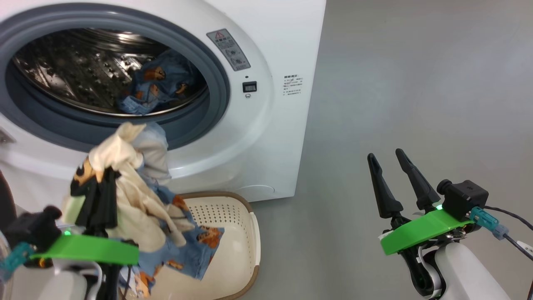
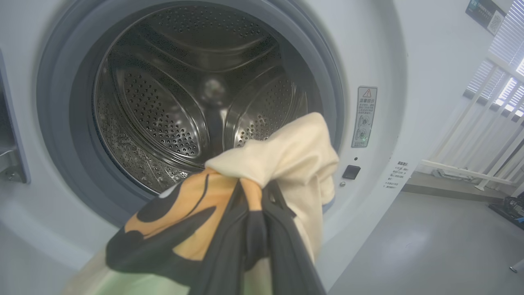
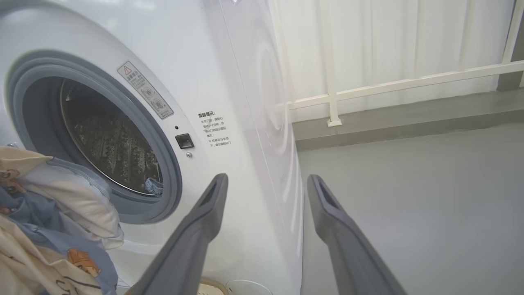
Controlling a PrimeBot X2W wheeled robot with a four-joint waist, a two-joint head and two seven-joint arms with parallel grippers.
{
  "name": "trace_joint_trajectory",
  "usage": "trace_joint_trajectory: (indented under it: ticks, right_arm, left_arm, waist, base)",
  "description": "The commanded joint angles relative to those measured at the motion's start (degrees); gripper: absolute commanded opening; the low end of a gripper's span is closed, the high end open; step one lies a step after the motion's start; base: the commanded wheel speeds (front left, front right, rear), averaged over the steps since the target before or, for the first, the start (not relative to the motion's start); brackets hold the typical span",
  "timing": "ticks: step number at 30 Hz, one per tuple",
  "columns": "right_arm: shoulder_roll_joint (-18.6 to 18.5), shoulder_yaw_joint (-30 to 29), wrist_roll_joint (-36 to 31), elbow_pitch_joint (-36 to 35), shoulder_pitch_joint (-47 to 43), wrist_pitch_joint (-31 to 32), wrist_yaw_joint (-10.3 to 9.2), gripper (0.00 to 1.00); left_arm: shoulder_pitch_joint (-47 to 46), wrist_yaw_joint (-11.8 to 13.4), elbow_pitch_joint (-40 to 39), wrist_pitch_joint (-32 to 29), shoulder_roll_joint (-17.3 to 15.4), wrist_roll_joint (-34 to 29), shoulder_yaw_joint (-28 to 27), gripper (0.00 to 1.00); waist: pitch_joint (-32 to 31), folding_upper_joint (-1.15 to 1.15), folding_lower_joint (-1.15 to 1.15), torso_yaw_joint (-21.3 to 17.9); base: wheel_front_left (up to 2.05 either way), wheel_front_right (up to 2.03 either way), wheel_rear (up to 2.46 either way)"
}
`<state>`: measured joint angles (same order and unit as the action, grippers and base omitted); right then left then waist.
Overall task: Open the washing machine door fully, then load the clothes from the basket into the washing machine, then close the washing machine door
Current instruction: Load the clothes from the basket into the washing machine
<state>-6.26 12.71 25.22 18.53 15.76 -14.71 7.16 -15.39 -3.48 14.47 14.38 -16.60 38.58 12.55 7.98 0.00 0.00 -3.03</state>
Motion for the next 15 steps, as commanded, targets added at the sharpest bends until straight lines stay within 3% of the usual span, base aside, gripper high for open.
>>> trace_joint_trajectory:
  ticks: [1, 8, 15]
  right_arm:
    - [-0.10, 1.27, -0.21, -1.60, 0.97, -0.29, 0.33, 1.00]
    - [0.22, 1.22, -1.53, -2.38, 2.30, -0.29, 0.33, 1.00]
    - [1.92, 1.21, -0.11, -5.02, 4.56, -0.29, 0.33, 1.00]
  left_arm:
    - [-4.03, 0.02, -1.16, 0.58, -1.83, -0.94, -2.52, 0.00]
    - [-13.40, -0.84, 2.75, 0.28, -3.49, -1.20, -3.17, 0.00]
    - [-25.34, -2.38, 14.16, -1.08, -5.52, -2.56, -1.44, 0.00]
  waist:
    - [0.93, 0.00, 0.00, -0.48]
    - [5.37, 0.00, 0.00, -1.61]
    - [11.76, 0.00, 0.00, -3.88]
  base:
    - [0.00, 0.00, 0.00]
    - [0.00, 0.00, 0.00]
    - [0.00, 0.00, 0.00]
